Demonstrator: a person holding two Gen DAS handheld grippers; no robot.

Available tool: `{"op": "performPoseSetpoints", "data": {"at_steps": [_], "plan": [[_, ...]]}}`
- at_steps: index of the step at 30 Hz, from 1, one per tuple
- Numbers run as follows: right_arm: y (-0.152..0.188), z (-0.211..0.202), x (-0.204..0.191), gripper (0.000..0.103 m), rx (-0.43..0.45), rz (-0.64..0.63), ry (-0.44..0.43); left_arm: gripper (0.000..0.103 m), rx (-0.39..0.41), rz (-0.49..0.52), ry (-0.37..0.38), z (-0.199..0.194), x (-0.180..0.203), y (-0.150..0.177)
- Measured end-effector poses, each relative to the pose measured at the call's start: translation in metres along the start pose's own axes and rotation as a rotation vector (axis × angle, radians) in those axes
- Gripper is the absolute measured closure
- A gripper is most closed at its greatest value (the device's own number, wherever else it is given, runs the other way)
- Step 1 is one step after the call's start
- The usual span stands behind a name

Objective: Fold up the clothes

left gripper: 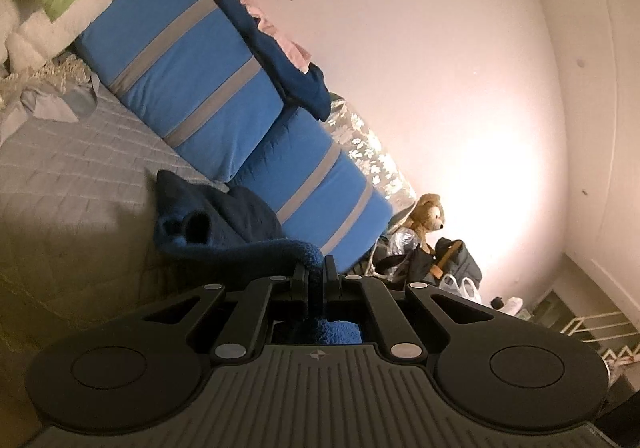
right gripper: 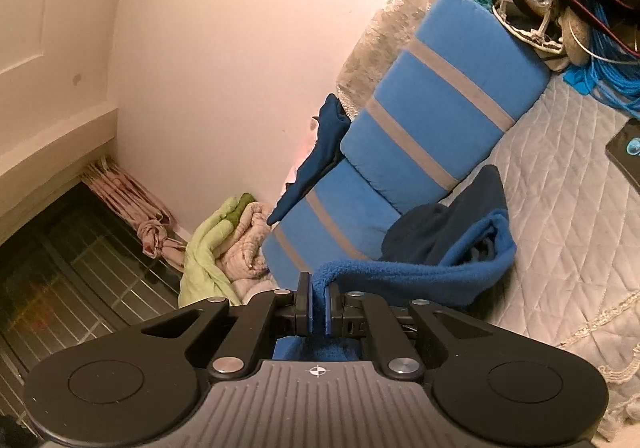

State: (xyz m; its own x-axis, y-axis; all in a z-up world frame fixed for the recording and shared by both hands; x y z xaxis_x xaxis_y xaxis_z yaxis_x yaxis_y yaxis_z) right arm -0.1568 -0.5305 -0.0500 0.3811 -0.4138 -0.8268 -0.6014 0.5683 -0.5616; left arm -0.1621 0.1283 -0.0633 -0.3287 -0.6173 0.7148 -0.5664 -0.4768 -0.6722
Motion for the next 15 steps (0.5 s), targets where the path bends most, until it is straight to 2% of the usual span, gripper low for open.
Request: {"op": "performPoseSetpoints", "data": {"at_steps": [4,8,15], "plan": [[-0.011,0.012,0.002,0.096,0.018,0.013,0.013,0.097,0.021,0.0,-0.012,0.012,-0.006,-0.011],[-0.028,0.032,0.016,0.096,0.035,0.042,0.071,0.097,0.035,0.051,-0.064,0.033,-0.01,-0.026],[-0.057,0.073,0.042,0.096,0.048,0.074,0.149,0.097,0.039,0.063,-0.081,0.075,-0.021,-0.052]]}}
Point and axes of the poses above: each gripper's, at about its wrist camera, not at the fingertips, and z roughly the way its jaws point, x to its right, y to its underside, the point moved 6 cm from there along z, roughly the way its jaws point, and after that the axes turned 2 degrees about -x, right-handed, at the moved point
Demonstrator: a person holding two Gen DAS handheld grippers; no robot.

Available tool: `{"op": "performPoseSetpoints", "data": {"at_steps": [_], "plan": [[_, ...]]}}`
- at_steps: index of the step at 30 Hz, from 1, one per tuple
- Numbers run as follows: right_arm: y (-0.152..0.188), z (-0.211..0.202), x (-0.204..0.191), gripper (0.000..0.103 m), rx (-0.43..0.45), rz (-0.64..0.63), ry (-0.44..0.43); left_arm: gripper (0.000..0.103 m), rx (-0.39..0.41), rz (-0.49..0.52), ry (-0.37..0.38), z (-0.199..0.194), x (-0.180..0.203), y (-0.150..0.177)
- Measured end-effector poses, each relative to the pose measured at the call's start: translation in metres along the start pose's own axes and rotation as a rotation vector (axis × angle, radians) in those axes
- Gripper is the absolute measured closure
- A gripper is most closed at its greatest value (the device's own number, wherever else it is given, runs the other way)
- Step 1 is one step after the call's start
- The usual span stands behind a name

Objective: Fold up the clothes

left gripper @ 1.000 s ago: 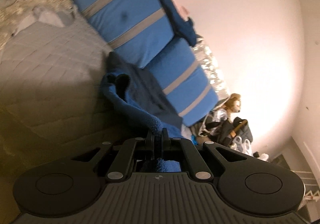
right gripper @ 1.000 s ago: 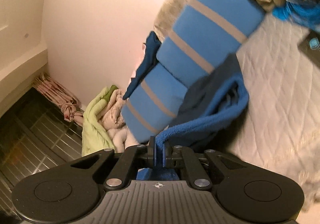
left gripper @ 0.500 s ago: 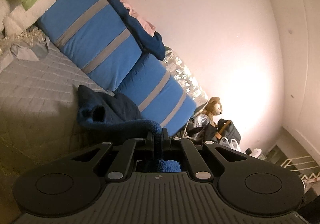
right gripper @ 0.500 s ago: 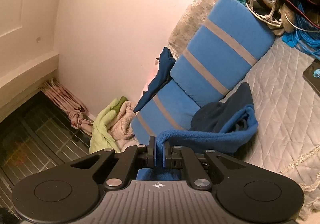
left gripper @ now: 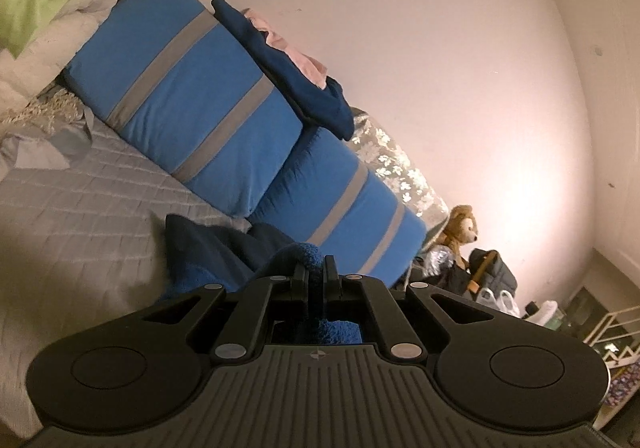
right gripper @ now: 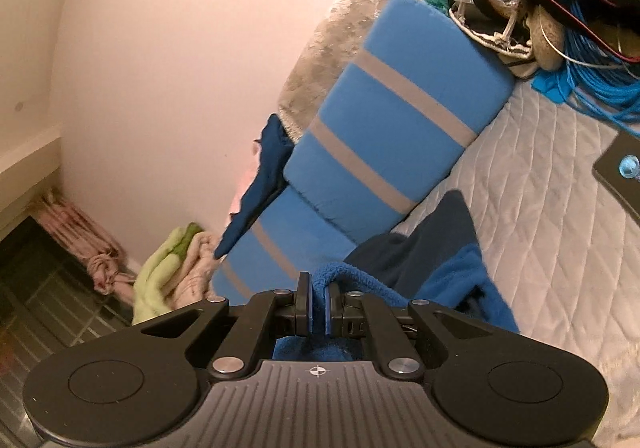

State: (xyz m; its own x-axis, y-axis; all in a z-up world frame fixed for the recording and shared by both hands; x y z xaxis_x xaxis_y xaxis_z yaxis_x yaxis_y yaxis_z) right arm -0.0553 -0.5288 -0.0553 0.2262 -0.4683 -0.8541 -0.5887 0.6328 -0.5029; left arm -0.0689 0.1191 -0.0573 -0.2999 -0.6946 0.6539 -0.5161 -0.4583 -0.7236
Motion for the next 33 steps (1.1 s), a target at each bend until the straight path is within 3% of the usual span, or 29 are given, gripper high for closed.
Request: {"op": "performPoseSetpoints", "data": {"at_steps": [17,33], "plan": [[-0.058,0.114,0.032,0.096,-0.002,-0.082,0.147,0.097,-0.063,-0.075,-0.093,0.109,-0.043,-0.059],[-0.079,0.221,0.105,0.096,-0.064,-0.039,0.304,0.097,-0.213,-0.274,-0.233,0.227,-0.139,-0.065]]}}
Point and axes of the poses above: each gripper's, at about its wrist camera, not at the fingertips, and z roughly the way its jaws point, x to its right, y to its underside, the point moved 6 cm from there along z, roughly the way its jaws point, and after that the axes turned 2 degrees about -x, right-handed, at the moved point
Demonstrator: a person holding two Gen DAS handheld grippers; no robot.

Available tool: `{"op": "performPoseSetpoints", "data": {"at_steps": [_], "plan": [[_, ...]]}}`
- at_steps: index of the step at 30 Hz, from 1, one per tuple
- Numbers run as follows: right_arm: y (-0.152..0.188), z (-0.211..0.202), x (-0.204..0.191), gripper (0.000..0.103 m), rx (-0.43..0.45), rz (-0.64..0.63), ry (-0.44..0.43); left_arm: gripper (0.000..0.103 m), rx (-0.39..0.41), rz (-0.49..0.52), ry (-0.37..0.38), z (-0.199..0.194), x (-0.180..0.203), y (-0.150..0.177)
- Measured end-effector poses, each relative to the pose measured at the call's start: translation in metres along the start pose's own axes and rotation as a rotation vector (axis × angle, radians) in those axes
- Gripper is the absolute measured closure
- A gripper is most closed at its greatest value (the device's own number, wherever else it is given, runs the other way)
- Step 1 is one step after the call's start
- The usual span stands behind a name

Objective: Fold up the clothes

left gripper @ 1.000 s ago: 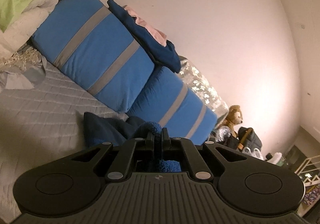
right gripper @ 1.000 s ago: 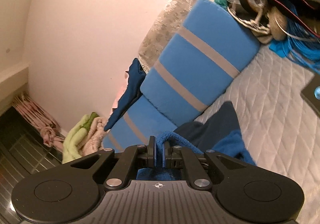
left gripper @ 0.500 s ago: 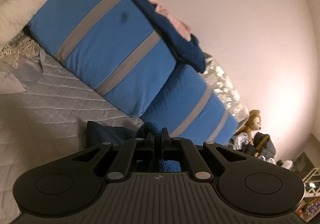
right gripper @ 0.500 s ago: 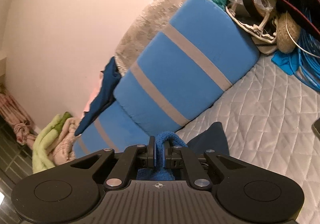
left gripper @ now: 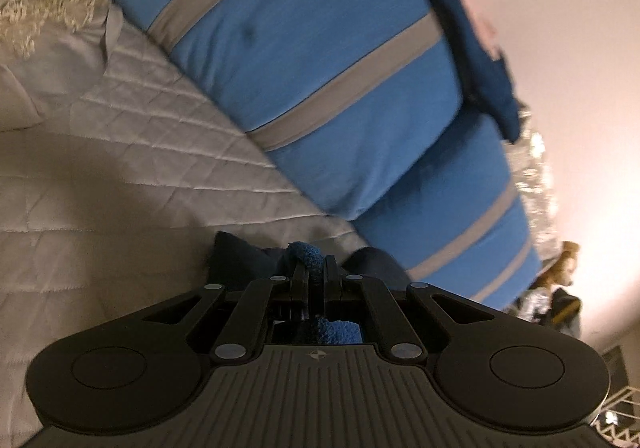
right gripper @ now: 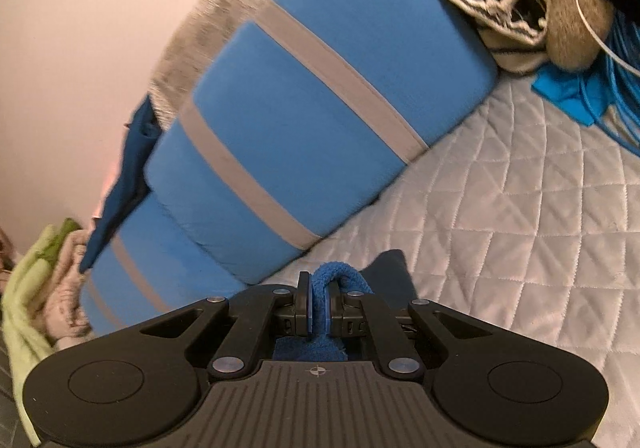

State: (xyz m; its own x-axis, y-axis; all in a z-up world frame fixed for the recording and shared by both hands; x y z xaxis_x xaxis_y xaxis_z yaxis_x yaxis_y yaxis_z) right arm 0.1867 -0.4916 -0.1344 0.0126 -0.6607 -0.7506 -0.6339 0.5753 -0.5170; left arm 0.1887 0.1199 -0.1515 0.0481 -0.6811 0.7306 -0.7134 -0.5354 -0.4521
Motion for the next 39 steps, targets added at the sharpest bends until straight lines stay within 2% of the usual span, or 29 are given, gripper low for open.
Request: {"op": "performPoseSetpoints", "data": {"at_steps": [4,9,12,13,14,15,16,17,18,19,21,23,26,29,33,35,37,38,39], "plan": [[-0.001,0.031,0.014,0.096,-0.021,0.015,0.042,0.096,-0.021,-0.015,-0.024,0.023,-0.008,-0.006],[-0.001,0.062,0.028,0.095,-0.036,0.059,0.071,0.095,-0.067,-0.083,-0.067,0.048,-0.021,-0.013],[-0.002,0.07,0.029,0.093,-0.039,0.068,0.069,0.095,-0.088,-0.133,-0.059,0.056,-0.025,-0.016],[-0.003,0.071,0.028,0.092,-0.037,0.071,0.065,0.093,-0.093,-0.169,-0.044,0.058,-0.027,-0.018],[-0.004,0.07,0.026,0.09,-0.031,0.067,0.064,0.082,-0.097,-0.233,-0.014,0.057,-0.029,-0.019],[-0.005,0.069,0.023,0.077,-0.023,0.057,0.061,0.071,-0.092,-0.306,0.029,0.056,-0.032,-0.021],[-0.006,0.064,0.017,0.052,0.001,0.037,0.06,0.05,-0.067,-0.349,0.063,0.051,-0.033,-0.023],[-0.008,0.057,0.011,0.035,0.045,0.004,0.065,0.036,-0.012,-0.359,0.076,0.042,-0.031,-0.028],[-0.01,0.05,0.004,0.007,0.089,-0.029,0.07,0.032,0.034,-0.342,0.068,0.033,-0.026,-0.032],[-0.011,0.044,-0.002,0.0,0.12,-0.063,0.076,0.029,0.071,-0.315,0.058,0.024,-0.021,-0.036],[-0.013,0.037,-0.016,0.0,0.132,-0.132,0.089,0.027,0.115,-0.247,0.026,0.008,-0.006,-0.04],[-0.009,0.034,-0.03,0.0,0.134,-0.215,0.123,0.026,0.143,-0.155,-0.054,-0.003,0.011,-0.038],[0.006,0.037,-0.052,0.0,0.116,-0.384,0.218,0.024,0.188,0.07,-0.197,-0.006,0.039,-0.024],[0.03,0.053,-0.07,0.0,0.083,-0.522,0.294,0.024,0.177,0.276,-0.318,0.013,0.062,0.0],[0.061,0.08,-0.083,0.0,0.024,-0.655,0.378,0.024,0.112,0.456,-0.403,0.053,0.07,0.037],[0.076,0.102,-0.076,0.0,-0.023,-0.702,0.412,0.024,0.08,0.545,-0.438,0.076,0.067,0.056],[0.09,0.125,-0.057,0.0,-0.078,-0.722,0.446,0.022,0.009,0.613,-0.495,0.102,0.048,0.077],[0.098,0.136,-0.045,0.0,-0.106,-0.724,0.462,0.018,0.002,0.652,-0.516,0.112,0.038,0.087],[0.102,0.143,-0.035,0.0,-0.122,-0.718,0.472,0.017,0.029,0.674,-0.512,0.116,0.03,0.093]]}}
Point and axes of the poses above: each gripper's, at about its wrist camera, not at the fingertips, and z roughly the way its jaws point, x to its right, y to its underside, the point moved 6 cm from there along z, roughly the way its jaws point, and after that the axes turned 2 degrees about -x, right-handed, at the moved point
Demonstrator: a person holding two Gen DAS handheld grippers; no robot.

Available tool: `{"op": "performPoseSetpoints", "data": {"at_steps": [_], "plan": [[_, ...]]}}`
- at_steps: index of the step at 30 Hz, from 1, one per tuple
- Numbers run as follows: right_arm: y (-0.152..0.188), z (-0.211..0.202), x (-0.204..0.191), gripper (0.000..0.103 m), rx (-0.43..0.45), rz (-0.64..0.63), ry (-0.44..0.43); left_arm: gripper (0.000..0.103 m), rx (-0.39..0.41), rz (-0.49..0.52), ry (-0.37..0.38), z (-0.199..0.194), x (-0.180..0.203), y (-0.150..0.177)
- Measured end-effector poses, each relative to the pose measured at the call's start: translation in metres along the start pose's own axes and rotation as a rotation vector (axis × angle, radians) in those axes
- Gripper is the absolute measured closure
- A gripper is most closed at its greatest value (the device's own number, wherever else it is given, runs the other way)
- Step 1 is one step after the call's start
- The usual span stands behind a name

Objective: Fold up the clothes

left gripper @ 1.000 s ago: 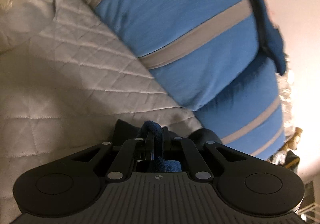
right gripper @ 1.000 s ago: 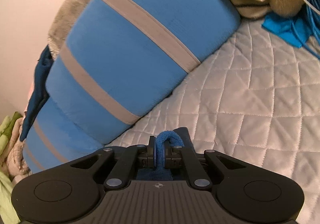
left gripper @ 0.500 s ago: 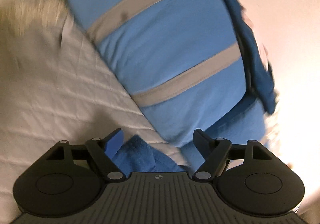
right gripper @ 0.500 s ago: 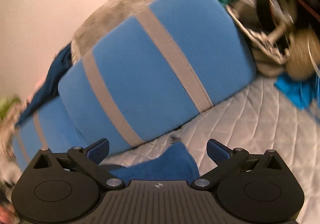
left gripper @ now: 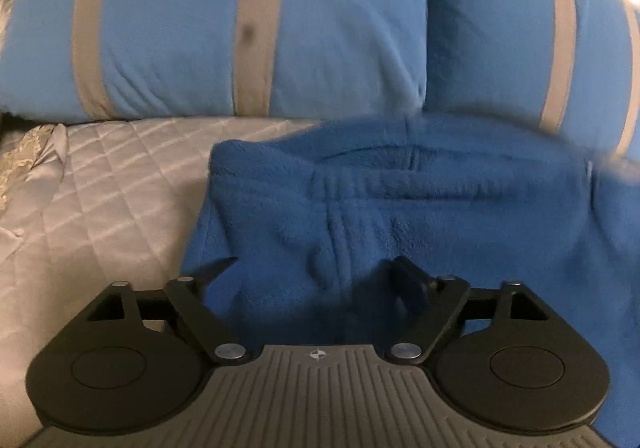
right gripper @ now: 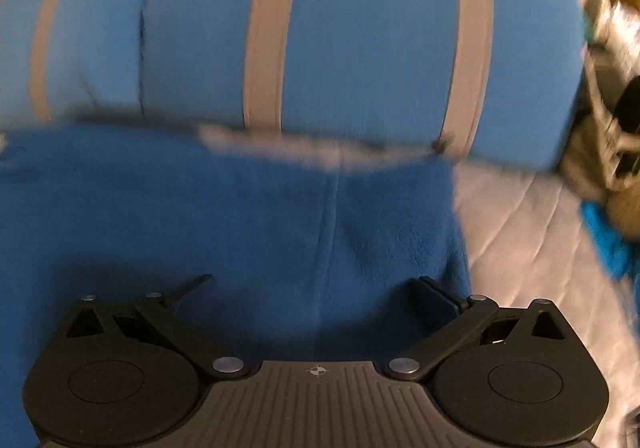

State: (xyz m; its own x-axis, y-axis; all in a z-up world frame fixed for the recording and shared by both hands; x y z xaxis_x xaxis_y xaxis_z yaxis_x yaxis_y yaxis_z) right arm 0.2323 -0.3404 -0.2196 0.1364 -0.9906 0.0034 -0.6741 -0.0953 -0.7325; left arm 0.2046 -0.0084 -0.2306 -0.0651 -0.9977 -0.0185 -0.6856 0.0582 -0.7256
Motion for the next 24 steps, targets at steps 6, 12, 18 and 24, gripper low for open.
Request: {"op": "performPoseSetpoints", "data": {"at_steps": [6,12,18,24], "plan": [[0.004,0.004,0.007,0.0,0.014,0.039,-0.005,0.015,0.027,-0.029,0.034,-0.002,-0.008,-0.001],[0.007,-0.001,0.004,0.0,0.061,0.005,0.059,0.015,0.028,-0.026,0.03,-0.001,-0.004,-0.002],[0.006,-0.004,0.001,0.0,0.074,-0.033,0.147,0.011,-0.008,-0.027,0.034,0.001,-0.005,-0.002],[0.005,-0.004,0.006,0.0,0.042,-0.03,0.164,0.01,-0.06,0.024,0.019,-0.021,-0.001,0.005]]}}
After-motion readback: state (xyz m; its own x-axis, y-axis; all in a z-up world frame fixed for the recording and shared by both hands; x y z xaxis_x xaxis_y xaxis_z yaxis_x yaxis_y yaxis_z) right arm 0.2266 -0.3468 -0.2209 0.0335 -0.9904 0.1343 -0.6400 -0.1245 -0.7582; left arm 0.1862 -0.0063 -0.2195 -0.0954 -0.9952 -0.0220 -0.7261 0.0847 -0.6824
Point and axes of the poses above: each gripper's, at about its wrist camera, not at the fingertips, and z roughly the way its jaws point, x to its right, y to its underside, the point moved 6 cm from there along z, roughly the way its jaws point, and after that the axes turned 2 degrees about -x, right-handed, at the moved point
